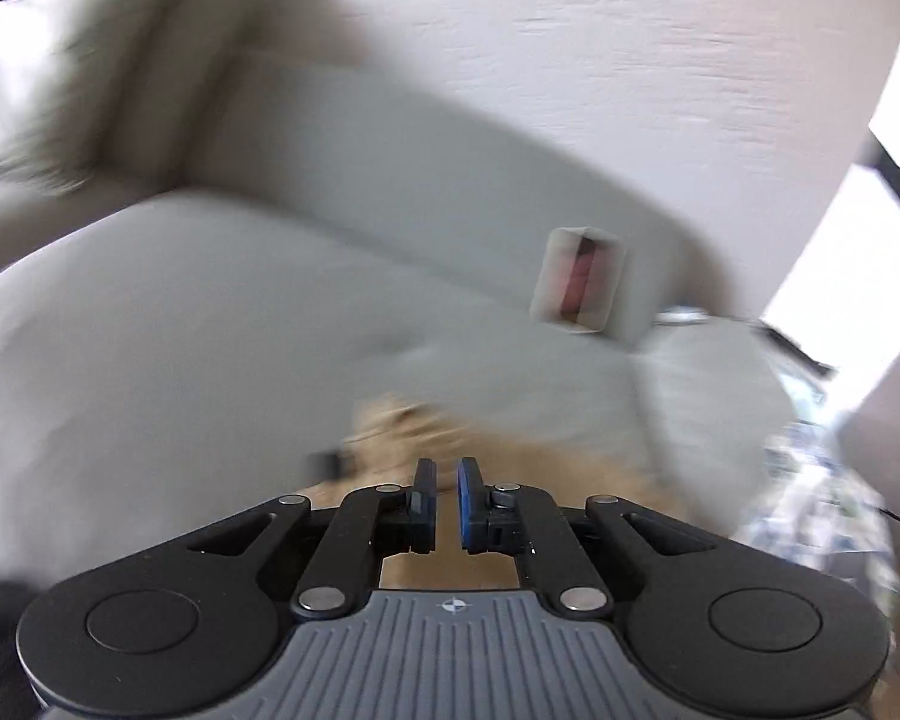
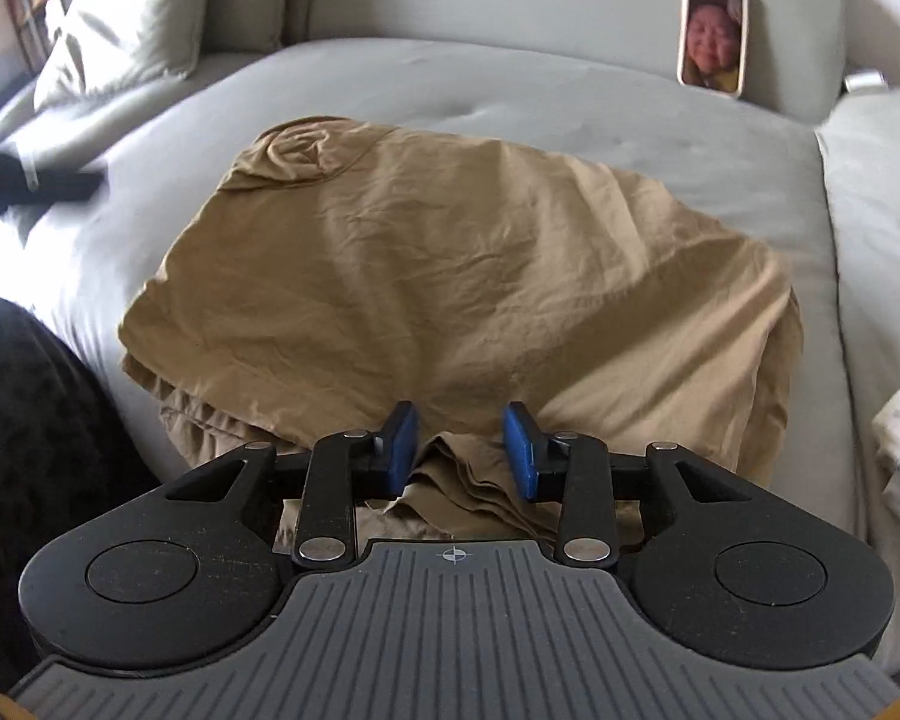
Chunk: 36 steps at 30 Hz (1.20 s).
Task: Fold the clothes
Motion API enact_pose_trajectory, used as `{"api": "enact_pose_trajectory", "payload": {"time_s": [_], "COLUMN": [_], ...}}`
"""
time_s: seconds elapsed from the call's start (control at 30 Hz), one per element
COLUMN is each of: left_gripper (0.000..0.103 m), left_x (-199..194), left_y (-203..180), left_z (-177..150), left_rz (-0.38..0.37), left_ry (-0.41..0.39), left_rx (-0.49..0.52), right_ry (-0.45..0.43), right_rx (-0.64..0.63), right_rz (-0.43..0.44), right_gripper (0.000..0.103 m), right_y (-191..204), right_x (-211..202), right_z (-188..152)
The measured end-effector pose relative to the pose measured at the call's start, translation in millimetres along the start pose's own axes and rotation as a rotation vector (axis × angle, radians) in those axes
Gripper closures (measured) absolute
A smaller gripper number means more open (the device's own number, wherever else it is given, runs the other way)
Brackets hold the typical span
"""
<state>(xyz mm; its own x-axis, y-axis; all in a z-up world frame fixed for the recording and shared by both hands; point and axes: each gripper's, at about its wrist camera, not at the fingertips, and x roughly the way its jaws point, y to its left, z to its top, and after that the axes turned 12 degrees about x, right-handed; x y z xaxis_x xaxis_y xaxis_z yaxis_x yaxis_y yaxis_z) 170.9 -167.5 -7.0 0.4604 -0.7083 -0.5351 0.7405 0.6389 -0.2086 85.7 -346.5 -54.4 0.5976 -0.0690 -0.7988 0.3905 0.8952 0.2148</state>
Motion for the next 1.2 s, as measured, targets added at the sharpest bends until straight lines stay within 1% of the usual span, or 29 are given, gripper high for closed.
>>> {"api": "enact_pose_trajectory", "payload": {"time_s": [0.03, 0.07, 0.1, 0.13, 0.17, 0.23, 0.27, 0.3, 0.37, 0.47, 0.5, 0.57, 0.6, 0.67, 0.7, 0.73, 0.77, 0.8, 0.87, 0.93, 1.0, 1.1, 1.2], "left_gripper": [0.095, 0.095, 0.095, 0.096, 0.096, 0.1, 0.098, 0.094, 0.094, 0.094, 0.094, 0.094, 0.094, 0.094, 0.094, 0.094, 0.094, 0.093, 0.093, 0.093, 0.093, 0.093, 0.093], "left_x": [12.6, 27.5, 43.1, 57.1, 69.4, 88.0, 90.4, 89.9, 88.9, 92.0, 92.4, 92.9, 93.8, 93.9, 95.8, 96.9, 95.3, 93.6, 92.3, 91.1, 91.6, 90.7, 89.5], "left_y": [-4.2, -7.0, -7.7, -5.8, -1.2, 13.4, 21.2, 25.1, 30.6, 35.3, 35.3, 33.8, 32.8, 31.4, 30.2, 29.7, 29.7, 29.9, 30.8, 32.3, 31.9, 30.3, 31.1], "left_z": [-0.9, -4.8, -11.3, -19.7, -29.9, -53.0, -62.9, -67.2, -68.2, -69.5, -70.3, -71.5, -72.9, -72.4, -70.8, -70.7, -71.5, -72.6, -73.4, -73.3, -73.1, -72.1, -71.7], "left_rz": [-0.035, -0.05, -0.041, -0.015, 0.011, 0.066, 0.056, 0.049, 0.033, 0.023, 0.024, 0.028, 0.029, 0.03, 0.031, 0.031, 0.032, 0.032, 0.032, 0.029, 0.029, 0.033, 0.035], "left_ry": [0.014, 0.037, 0.075, 0.128, 0.184, 0.314, 0.33, 0.322, 0.314, 0.313, 0.312, 0.311, 0.313, 0.317, 0.32, 0.322, 0.323, 0.324, 0.325, 0.326, 0.328, 0.331, 0.333], "left_rx": [0.013, 0.029, 0.042, 0.041, 0.023, -0.041, -0.076, -0.086, -0.101, -0.108, -0.104, -0.092, -0.091, -0.094, -0.097, -0.099, -0.099, -0.099, -0.103, -0.109, -0.106, -0.093, -0.093], "right_ry": [0.001, -0.001, -0.005, -0.009, -0.014, -0.02, -0.019, -0.015, 0.01, 0.033, -0.005, -0.122, -0.175, -0.244, -0.247, -0.24, -0.233, -0.227, -0.178, -0.132, -0.14, -0.069, -0.02], "right_rx": [0.01, 0.011, 0.006, 0.002, 0.002, 0.006, 0.008, 0.008, -0.013, -0.066, -0.057, -0.003, 0.033, 0.105, 0.124, 0.121, 0.114, 0.09, 0.048, 0.07, 0.09, 0.092, 0.191], "right_rz": [0.004, 0.002, -0.002, -0.007, -0.01, -0.011, -0.008, -0.005, -0.01, -0.046, -0.046, -0.062, -0.076, -0.107, -0.109, -0.107, -0.111, -0.139, -0.217, -0.246, -0.211, -0.213, -0.168], "right_gripper": [0.064, 0.064, 0.064, 0.064, 0.064, 0.065, 0.065, 0.065, 0.064, 0.065, 0.065, 0.064, 0.059, 0.055, 0.055, 0.056, 0.059, 0.059, 0.06, 0.061, 0.063, 0.062, 0.061], "right_y": [-2.4, -3.1, -2.5, -0.5, -0.4, -1.9, -3.9, -6.0, -7.4, -3.0, -4.1, -10.9, -15.8, -25.7, -27.5, -27.4, -27.4, -28.1, -34.1, -51.3, -66.9, -78.4, -96.4], "right_x": [0.5, -0.1, -1.0, -3.0, -5.9, -9.0, -10.2, -12.0, -19.6, -36.3, -47.8, -70.2, -75.6, -71.7, -61.7, -47.4, -32.6, -15.5, 18.1, 32.1, 17.5, -8.9, -29.1], "right_z": [2.3, 4.9, 7.1, 7.6, 2.9, -4.1, -5.9, -7.6, -6.7, 4.3, 11.5, 32.4, 43.9, 65.7, 73.6, 78.6, 82.6, 82.4, 75.2, 57.6, 42.4, 22.7, 10.4]}}
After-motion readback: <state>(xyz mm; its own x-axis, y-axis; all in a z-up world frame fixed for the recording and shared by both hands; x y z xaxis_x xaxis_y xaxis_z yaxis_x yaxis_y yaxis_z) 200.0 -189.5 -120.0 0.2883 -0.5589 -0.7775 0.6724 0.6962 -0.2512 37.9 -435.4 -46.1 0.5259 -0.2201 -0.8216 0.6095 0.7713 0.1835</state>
